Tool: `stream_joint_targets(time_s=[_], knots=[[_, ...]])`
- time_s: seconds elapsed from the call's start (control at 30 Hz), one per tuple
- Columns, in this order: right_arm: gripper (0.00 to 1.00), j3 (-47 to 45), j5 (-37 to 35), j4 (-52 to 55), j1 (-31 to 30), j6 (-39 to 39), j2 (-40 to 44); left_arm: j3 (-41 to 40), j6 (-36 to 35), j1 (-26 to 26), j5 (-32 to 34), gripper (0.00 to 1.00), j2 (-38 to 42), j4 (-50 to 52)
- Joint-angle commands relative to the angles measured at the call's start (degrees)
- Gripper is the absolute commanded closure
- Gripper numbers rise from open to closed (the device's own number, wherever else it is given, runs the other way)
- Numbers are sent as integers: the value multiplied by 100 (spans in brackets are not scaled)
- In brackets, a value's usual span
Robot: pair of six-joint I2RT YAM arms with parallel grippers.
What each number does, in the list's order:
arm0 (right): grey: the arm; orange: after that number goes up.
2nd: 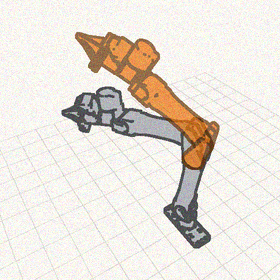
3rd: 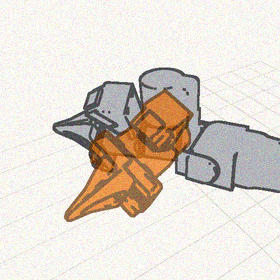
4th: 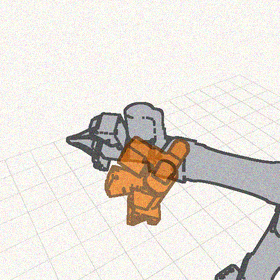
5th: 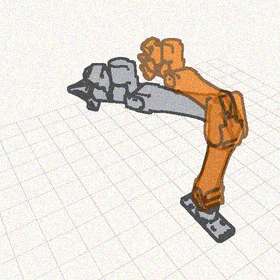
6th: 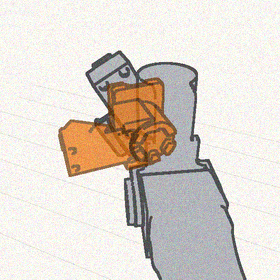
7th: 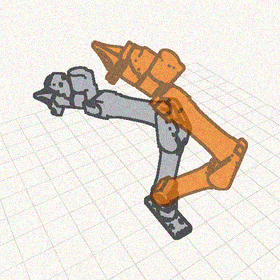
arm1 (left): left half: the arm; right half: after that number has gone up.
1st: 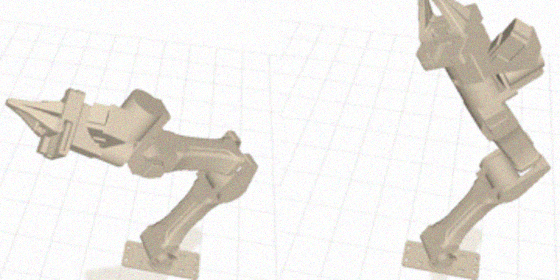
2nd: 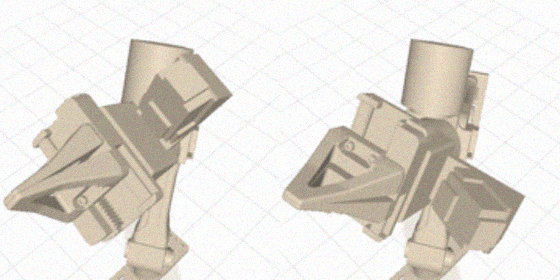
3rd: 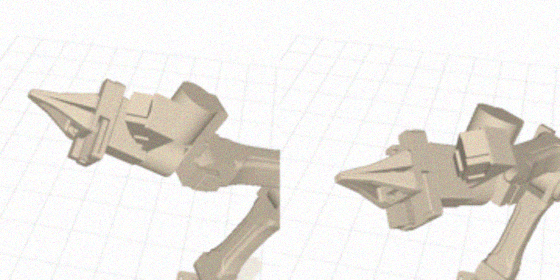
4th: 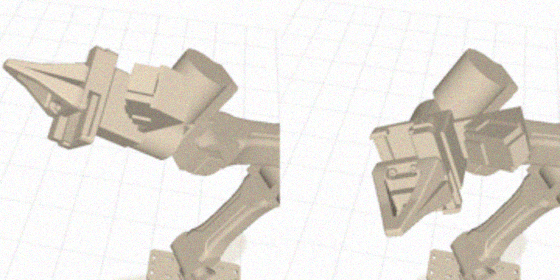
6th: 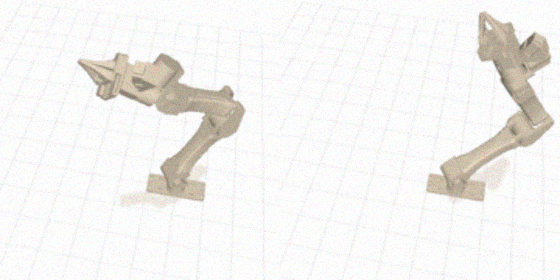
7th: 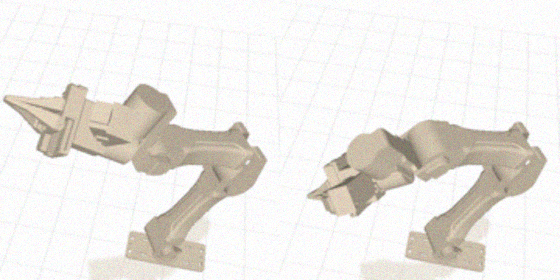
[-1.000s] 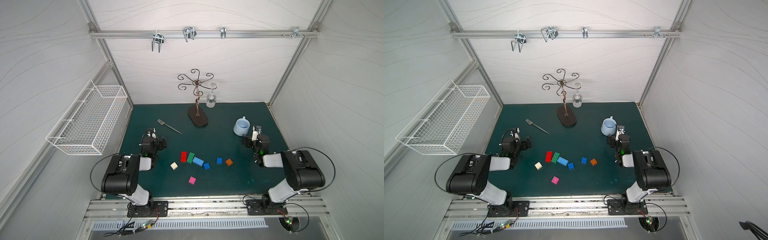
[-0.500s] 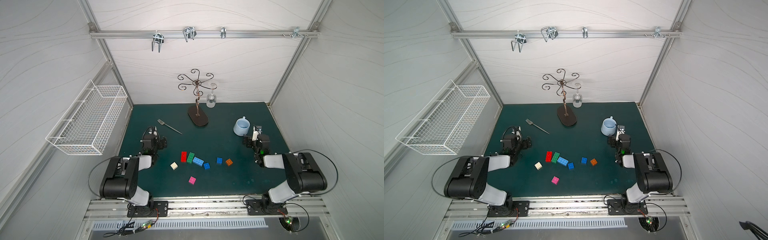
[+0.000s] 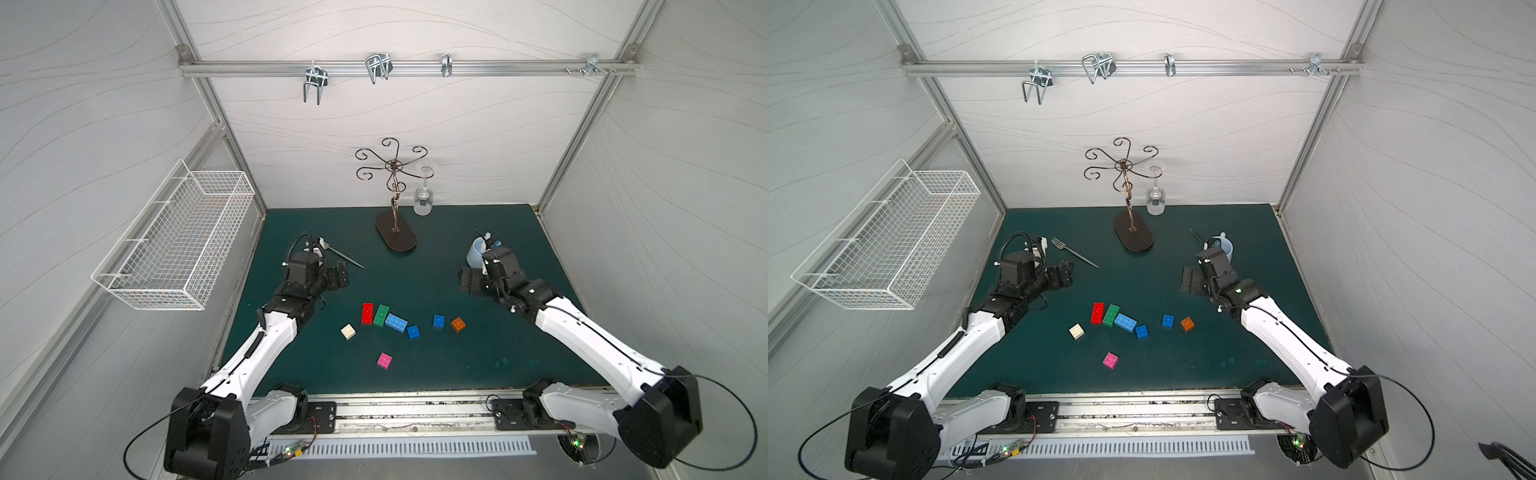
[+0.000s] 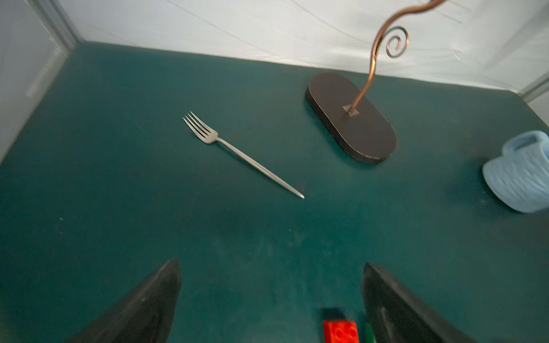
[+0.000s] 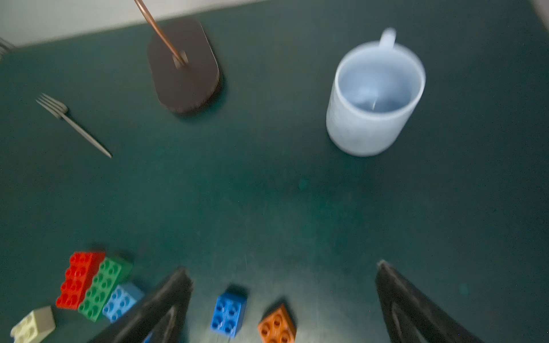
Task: Assemble a spoon with lego
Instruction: Pick up the lego brick from the center of the board.
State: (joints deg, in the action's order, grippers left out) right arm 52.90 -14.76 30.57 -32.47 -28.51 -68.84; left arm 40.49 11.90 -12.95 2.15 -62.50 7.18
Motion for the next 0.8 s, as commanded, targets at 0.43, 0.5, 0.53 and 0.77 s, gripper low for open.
stream_joint_targets(time_s=[0.43,0.5,0.53,0.77], knots=[[1,431,1165,1361,-41,-1085,-2454,128,603,-576,-541,0,-35,512],[1,440,1047,1439,-60,-1068,-2485,112,603,-577,-558,0,-57,511],[1,440,1003,1496,-67,-1065,-2488,102,590,-577,-558,0,-52,513],[1,302,808,1849,-69,-885,-2306,98,554,-620,-558,0,-87,531]])
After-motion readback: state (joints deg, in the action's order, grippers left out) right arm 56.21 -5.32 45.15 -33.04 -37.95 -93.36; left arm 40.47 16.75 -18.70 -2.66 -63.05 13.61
